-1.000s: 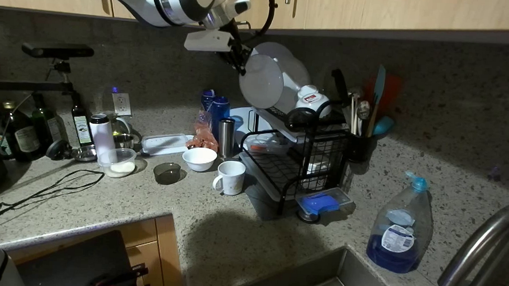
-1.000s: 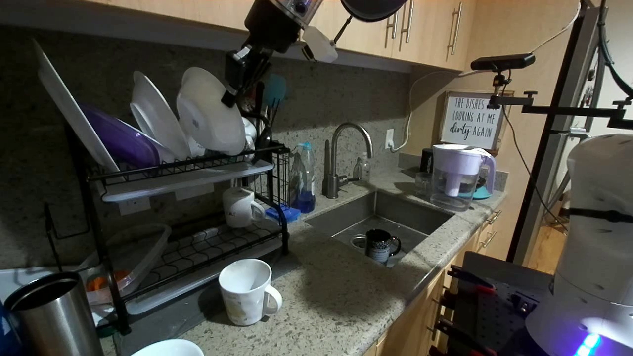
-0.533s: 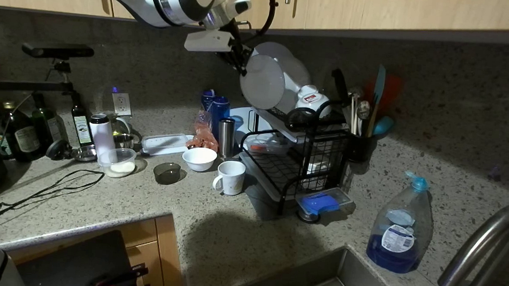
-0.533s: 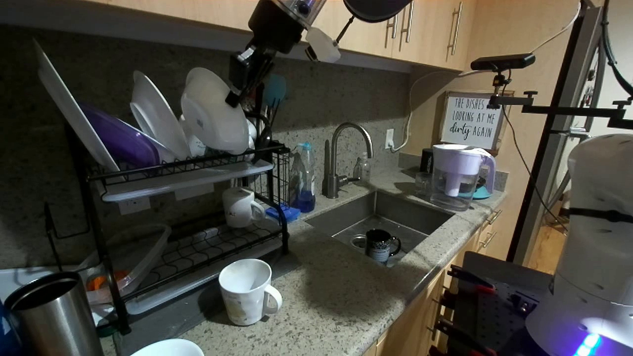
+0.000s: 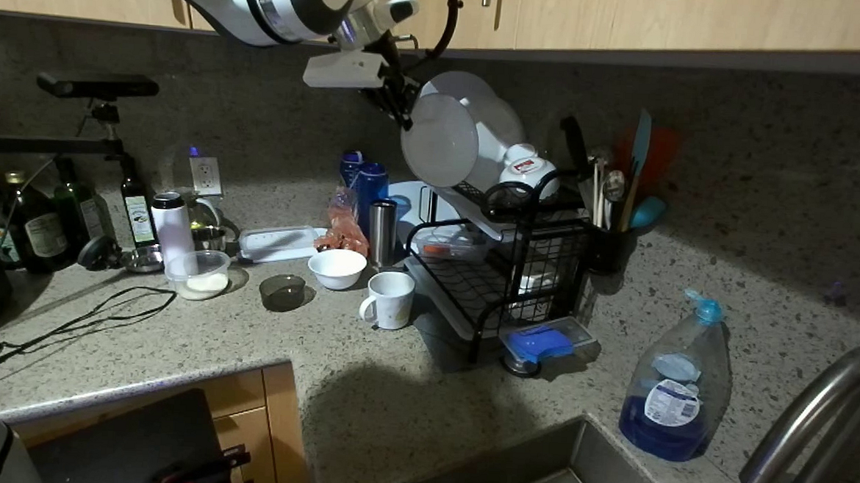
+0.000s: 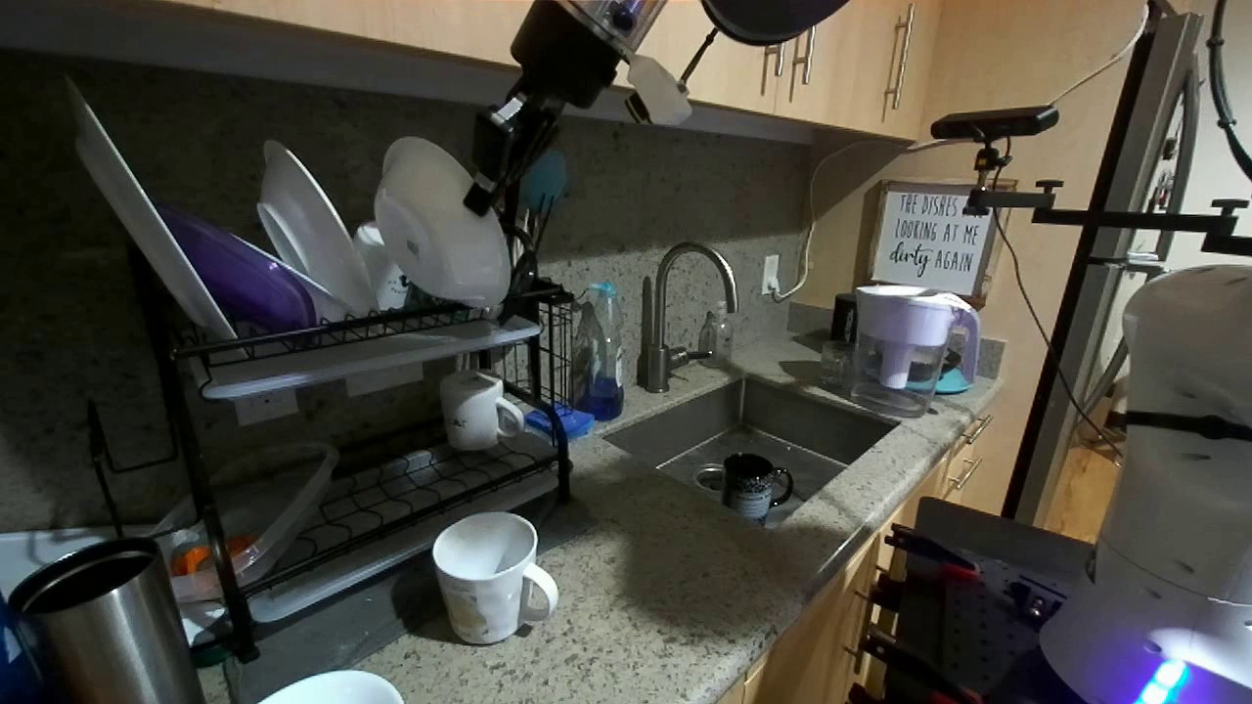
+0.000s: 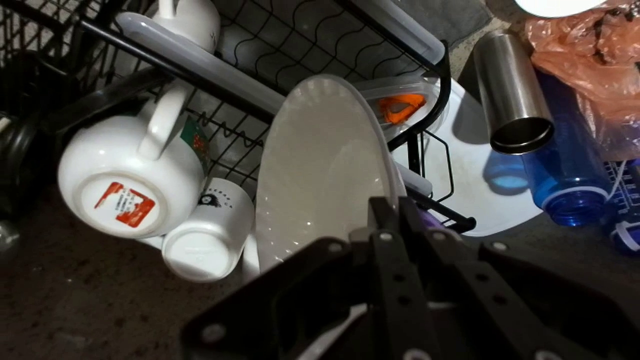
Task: Move the bowl from the dish rack to the counter
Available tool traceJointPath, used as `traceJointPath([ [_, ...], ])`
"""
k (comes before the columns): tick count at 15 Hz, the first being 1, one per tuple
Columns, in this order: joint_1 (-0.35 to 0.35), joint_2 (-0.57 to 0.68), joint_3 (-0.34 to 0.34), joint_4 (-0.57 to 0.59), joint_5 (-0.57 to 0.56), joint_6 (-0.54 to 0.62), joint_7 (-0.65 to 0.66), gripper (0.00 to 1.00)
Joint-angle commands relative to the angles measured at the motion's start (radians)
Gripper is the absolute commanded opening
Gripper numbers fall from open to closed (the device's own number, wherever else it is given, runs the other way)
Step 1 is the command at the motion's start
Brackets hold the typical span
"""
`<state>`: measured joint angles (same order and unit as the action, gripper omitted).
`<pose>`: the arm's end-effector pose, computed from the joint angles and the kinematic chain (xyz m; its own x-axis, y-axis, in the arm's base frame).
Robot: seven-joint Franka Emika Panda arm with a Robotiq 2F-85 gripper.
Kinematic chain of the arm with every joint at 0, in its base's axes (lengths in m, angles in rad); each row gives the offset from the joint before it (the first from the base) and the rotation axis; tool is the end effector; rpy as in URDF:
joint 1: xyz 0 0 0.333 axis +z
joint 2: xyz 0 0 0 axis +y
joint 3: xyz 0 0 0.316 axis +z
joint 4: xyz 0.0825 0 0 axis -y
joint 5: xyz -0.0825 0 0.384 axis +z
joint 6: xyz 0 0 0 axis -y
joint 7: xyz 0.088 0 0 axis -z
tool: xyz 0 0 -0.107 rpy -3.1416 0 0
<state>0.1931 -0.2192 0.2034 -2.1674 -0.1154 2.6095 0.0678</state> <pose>0.4900 0.2160 0.5614 0.7086 0.3560 0.6092 0.3696 -0.9227 0.1094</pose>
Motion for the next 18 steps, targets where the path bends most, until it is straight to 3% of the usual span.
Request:
traceJointPath([
  [1,-0.008,-0.055,0.013,-0.054,0.002,-0.026,0.028,0.05],
  [18,0.002,-0.087,0.035,-0.119,0.020,-0.128,0.026,0.05],
])
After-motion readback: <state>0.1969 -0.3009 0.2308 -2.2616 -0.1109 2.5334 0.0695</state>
